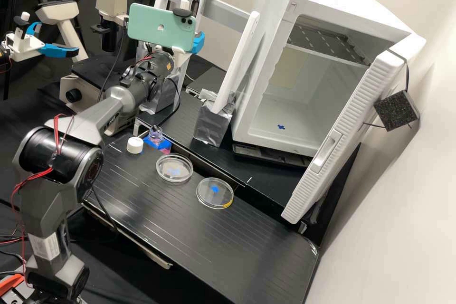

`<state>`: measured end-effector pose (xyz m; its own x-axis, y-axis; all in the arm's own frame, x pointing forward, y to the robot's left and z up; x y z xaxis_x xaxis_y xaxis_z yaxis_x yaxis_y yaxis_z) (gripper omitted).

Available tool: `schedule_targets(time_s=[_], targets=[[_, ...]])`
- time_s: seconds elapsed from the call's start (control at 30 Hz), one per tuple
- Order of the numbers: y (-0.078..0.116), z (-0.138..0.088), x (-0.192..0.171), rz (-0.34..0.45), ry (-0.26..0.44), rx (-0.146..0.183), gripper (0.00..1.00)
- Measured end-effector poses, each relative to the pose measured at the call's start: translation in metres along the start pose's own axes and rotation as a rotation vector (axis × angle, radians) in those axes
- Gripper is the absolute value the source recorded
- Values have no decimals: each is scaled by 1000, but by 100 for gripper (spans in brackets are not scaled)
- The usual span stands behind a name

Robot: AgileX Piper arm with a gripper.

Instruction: Use the pipette

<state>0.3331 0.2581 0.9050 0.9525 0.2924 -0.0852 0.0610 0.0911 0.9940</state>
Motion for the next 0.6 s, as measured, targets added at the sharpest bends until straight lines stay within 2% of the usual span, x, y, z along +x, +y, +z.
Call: schedule_targets(time_s=[0.2, 0.6], targets=[[1, 0, 0, -3, -12, 18, 0], [5, -4, 9, -5, -28, 7, 0]])
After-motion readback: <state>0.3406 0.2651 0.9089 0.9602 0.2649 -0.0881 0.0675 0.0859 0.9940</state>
